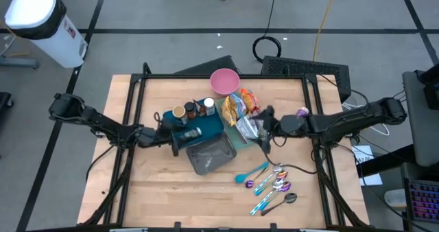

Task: Pick & Place Food Item
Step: Put the brown seasoning bottle into the blue bin

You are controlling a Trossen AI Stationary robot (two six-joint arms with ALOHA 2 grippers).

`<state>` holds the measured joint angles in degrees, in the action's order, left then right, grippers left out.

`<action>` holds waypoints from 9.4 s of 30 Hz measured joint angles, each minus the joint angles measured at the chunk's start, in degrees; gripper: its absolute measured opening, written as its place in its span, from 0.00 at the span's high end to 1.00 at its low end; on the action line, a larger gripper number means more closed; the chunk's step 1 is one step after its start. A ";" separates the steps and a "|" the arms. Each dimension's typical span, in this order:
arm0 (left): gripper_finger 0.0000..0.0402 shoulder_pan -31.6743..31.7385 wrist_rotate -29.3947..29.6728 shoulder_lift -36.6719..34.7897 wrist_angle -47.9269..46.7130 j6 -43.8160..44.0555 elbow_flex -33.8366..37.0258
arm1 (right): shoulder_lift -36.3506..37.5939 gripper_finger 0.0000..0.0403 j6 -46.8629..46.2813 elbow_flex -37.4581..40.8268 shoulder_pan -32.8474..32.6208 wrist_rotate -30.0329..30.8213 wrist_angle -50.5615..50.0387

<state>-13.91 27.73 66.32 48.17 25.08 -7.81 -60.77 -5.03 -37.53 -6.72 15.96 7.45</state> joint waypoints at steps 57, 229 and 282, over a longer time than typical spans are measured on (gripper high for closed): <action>0.36 2.43 -7.72 -0.04 -24.42 -12.98 -20.25 | 7.56 0.03 -6.87 21.47 37.38 2.60 2.07; 0.18 13.81 -29.66 37.58 -45.70 -18.77 -63.68 | -14.80 0.57 4.03 -1.61 2.12 -8.63 6.04; 0.56 12.92 -27.63 36.77 -45.41 -22.50 -63.68 | -14.81 0.57 4.96 -1.48 1.75 -8.33 7.99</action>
<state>-0.99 0.10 103.09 2.76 2.58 -71.48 -75.58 -0.07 -39.00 -4.97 7.64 15.44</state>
